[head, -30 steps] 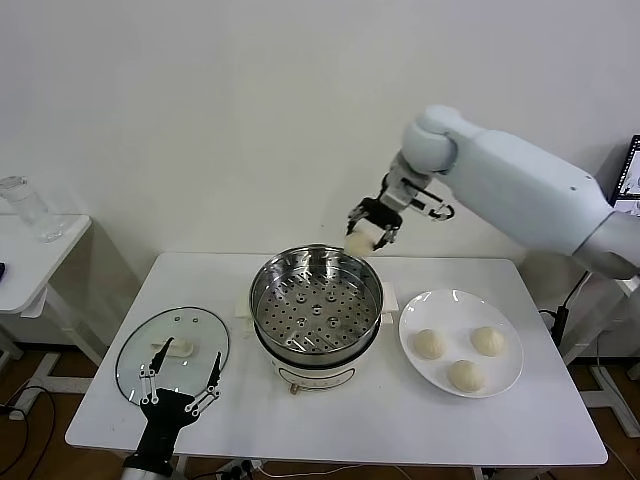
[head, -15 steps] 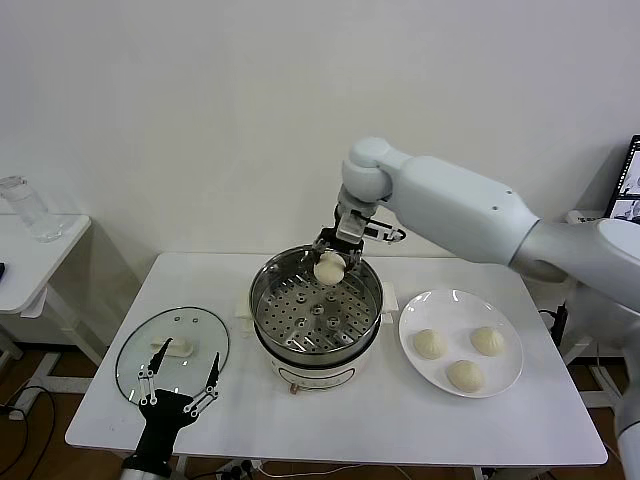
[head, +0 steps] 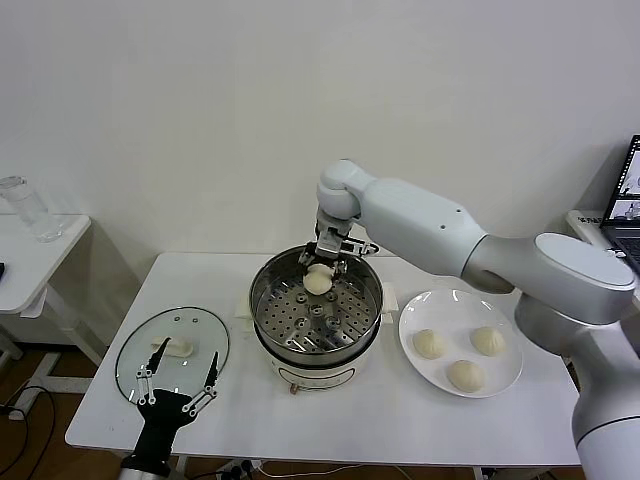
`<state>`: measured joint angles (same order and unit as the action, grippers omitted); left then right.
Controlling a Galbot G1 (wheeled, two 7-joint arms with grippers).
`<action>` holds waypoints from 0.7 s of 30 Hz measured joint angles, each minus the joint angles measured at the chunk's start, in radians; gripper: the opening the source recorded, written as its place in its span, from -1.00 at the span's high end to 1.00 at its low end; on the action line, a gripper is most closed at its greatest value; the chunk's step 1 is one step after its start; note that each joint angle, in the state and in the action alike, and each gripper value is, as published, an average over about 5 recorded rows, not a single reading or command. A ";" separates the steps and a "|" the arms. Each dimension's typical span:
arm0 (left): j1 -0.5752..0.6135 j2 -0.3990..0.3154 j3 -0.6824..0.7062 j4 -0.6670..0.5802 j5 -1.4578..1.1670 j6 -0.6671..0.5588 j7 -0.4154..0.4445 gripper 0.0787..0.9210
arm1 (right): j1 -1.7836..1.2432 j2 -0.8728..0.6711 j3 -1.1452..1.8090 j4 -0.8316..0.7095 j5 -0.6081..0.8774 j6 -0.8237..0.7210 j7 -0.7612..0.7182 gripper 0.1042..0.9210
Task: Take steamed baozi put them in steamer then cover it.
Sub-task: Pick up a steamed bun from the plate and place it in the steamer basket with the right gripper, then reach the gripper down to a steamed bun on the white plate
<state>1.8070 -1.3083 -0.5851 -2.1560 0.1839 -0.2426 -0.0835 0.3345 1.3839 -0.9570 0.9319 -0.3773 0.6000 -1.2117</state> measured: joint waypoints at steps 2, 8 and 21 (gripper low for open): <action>-0.001 0.000 -0.002 0.001 0.001 0.001 -0.002 -0.77 | -0.001 0.005 0.002 -0.007 -0.005 0.001 0.003 -0.58; -0.002 0.001 -0.007 0.004 0.003 0.002 -0.006 -0.77 | 0.010 -0.007 0.002 0.004 0.014 0.002 0.002 -0.75; -0.005 0.015 0.007 0.009 0.002 0.003 -0.007 -0.77 | 0.195 -0.252 -0.096 0.157 0.365 -0.219 -0.052 -0.76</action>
<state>1.8016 -1.2935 -0.5782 -2.1466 0.1861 -0.2397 -0.0909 0.5292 1.1323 -1.0530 1.0885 -0.0118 0.3807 -1.2640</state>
